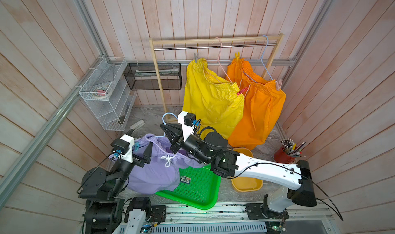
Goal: Remove the clothespins securing shorts to the hanger
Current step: Adjust the shorts in the basket.
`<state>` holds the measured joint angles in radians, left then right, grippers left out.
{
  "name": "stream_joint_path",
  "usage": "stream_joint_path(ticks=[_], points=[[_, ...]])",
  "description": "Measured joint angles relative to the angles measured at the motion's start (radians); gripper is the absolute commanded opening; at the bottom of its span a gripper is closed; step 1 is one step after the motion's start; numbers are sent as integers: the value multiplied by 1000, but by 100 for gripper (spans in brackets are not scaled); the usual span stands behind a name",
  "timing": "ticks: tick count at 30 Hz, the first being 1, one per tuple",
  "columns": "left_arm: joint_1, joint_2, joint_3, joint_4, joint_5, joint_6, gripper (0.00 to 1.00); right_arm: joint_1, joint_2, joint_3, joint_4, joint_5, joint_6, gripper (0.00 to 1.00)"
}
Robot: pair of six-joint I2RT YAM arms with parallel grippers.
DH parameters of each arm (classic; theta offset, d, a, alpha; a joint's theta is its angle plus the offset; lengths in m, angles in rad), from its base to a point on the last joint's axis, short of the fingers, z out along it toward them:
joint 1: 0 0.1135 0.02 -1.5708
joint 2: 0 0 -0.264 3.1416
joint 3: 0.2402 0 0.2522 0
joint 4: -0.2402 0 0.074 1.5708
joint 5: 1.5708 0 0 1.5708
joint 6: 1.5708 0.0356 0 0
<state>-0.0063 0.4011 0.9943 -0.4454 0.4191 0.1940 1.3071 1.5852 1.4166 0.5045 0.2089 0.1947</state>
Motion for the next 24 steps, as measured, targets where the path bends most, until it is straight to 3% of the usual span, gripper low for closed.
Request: stream_joint_path(ticks=[3, 13, 24], points=[[-2, 0, 0, -16, 66, 11, 100, -34, -2, -90, 27, -5, 79, 0], [-13, 5, 4, -5, 255, 31, 100, -206, -4, -287, -23, -81, 237, 0], [-13, 15, 15, -8, 173, 33, 100, -194, -72, -400, 63, -61, 303, 0]])
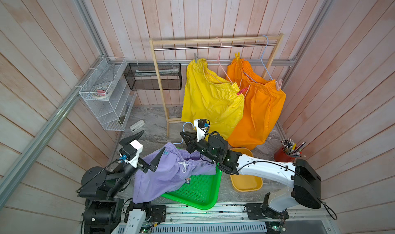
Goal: Remove the clothespins securing shorts to the hanger
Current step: Adjust the shorts in the basket.
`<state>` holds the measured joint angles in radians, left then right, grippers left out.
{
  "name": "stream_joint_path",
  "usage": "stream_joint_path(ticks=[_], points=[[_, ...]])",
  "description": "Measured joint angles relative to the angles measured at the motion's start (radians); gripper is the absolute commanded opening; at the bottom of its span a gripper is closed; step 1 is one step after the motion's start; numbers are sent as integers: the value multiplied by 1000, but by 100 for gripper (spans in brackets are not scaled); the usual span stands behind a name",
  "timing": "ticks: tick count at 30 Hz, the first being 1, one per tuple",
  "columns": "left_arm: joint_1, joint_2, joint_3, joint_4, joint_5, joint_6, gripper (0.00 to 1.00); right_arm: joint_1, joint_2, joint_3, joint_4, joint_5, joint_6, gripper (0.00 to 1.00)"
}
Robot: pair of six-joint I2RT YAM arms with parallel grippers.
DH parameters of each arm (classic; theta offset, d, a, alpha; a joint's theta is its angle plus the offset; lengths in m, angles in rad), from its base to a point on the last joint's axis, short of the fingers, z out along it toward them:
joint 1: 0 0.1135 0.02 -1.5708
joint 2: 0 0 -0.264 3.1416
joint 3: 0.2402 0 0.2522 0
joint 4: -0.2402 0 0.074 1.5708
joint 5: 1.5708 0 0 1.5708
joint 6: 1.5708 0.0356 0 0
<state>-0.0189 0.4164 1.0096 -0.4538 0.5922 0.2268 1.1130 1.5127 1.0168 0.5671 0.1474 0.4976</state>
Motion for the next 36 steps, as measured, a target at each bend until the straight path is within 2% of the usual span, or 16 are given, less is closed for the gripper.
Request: stream_joint_path(ticks=[6, 12, 17, 21, 24, 30, 36], points=[[0, 5, 0, 11, -42, -10, 100, 34, 4, -127, 35, 51, 76, 0], [0, 5, -8, 40, -51, -16, 100, 34, 4, -254, 55, 155, 127, 0], [0, 8, -32, 70, -50, -40, 100, -1, 18, -309, 73, 226, 84, 0], [0, 20, -45, 88, -46, -56, 100, -76, 21, -357, 148, 235, -17, 0], [0, 33, -65, 104, -39, -71, 100, -127, 27, -361, 216, 217, -114, 0], [0, 77, -134, 147, -20, -128, 100, -227, 68, -329, 337, 78, -304, 0], [0, 160, -184, 179, 18, -161, 100, -237, 101, -238, 339, -40, -387, 0]])
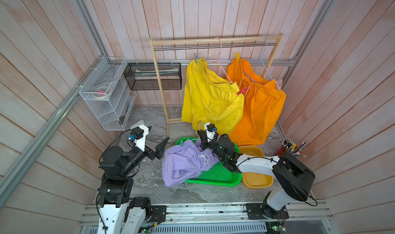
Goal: Remove the clothespins securing shorts to the hanger
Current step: Adjust the shorts in the basket.
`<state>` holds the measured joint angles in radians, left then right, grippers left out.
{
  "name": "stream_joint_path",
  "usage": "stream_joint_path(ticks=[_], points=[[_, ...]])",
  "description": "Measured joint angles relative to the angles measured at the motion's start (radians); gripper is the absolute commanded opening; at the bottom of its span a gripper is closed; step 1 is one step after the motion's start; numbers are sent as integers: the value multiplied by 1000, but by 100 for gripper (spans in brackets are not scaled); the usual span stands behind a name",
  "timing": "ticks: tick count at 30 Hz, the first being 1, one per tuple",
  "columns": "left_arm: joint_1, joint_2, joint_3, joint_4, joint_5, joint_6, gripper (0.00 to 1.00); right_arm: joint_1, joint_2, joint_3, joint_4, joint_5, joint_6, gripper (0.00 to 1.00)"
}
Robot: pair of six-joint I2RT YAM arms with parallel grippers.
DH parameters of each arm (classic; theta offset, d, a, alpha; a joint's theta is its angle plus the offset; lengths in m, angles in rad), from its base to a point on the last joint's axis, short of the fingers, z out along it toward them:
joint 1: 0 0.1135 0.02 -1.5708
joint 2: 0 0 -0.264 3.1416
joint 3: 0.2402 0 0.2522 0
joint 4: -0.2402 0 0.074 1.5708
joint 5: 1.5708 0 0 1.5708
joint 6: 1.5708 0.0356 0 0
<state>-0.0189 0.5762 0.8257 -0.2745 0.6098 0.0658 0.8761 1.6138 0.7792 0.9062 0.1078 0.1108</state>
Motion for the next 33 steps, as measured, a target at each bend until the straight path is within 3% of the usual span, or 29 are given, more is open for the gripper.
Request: stream_joint_path(ticks=[12, 20, 26, 33], points=[[-6, 138, 5, -4, 148, 12, 93, -15, -70, 42, -100, -157, 58, 0], [-95, 169, 6, -25, 171, 28, 91, -80, -81, 103, -195, -278, 142, 0], [-249, 245, 27, -45, 99, 55, 90, -93, -81, 131, -238, -343, 171, 0], [-419, 374, 116, -160, -105, 134, 88, -138, -81, 131, -253, -424, 238, 0]])
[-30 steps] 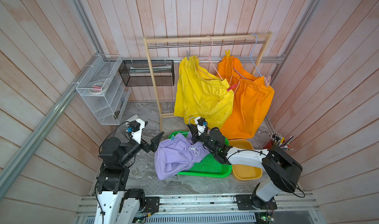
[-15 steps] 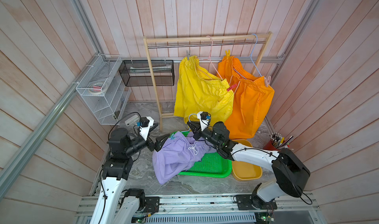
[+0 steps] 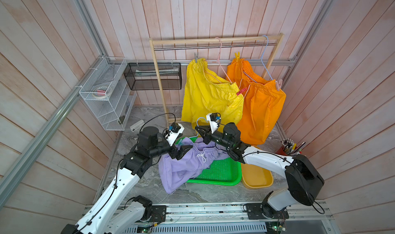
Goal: Remove the clothespins securing shorts to the hanger
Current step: Adjust the shorts in the basket, then remove the clothespin from the hanger.
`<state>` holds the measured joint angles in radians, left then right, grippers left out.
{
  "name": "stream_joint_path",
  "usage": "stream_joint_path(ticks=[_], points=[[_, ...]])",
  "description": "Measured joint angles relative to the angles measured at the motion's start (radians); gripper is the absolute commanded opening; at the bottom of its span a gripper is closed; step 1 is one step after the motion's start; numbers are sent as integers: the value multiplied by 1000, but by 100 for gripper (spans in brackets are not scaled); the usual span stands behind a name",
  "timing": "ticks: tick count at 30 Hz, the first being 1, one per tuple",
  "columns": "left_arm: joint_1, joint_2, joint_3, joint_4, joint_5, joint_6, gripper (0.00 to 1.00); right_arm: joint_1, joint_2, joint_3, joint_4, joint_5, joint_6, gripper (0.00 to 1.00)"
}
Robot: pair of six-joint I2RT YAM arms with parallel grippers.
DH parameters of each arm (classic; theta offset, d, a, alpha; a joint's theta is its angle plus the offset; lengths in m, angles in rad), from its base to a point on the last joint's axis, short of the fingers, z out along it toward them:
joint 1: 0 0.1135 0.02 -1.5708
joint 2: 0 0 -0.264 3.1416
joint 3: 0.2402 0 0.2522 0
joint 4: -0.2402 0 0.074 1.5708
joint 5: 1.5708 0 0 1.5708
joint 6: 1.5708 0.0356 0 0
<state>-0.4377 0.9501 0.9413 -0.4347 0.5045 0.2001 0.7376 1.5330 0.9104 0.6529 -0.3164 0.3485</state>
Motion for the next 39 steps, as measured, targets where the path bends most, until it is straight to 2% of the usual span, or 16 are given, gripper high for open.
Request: stream_joint_path(ticks=[8, 10, 20, 27, 32, 39], points=[[-14, 0, 1, -48, -129, 56, 86, -20, 0, 0, 8, -70, 59, 0], [-15, 5, 1, -48, -145, 63, 82, -22, 2, 0, 14, -82, 71, 0], [-17, 8, -1, -41, -147, 67, 60, -26, 8, 0, 28, -101, 93, 0], [-17, -22, -11, -29, -144, 67, 53, -26, 8, 0, 28, -101, 98, 0], [-17, -22, -16, -22, -143, 66, 52, -26, 8, 0, 29, -101, 104, 0], [-17, -22, -19, -21, -144, 67, 44, -27, 9, 0, 34, -102, 111, 0]])
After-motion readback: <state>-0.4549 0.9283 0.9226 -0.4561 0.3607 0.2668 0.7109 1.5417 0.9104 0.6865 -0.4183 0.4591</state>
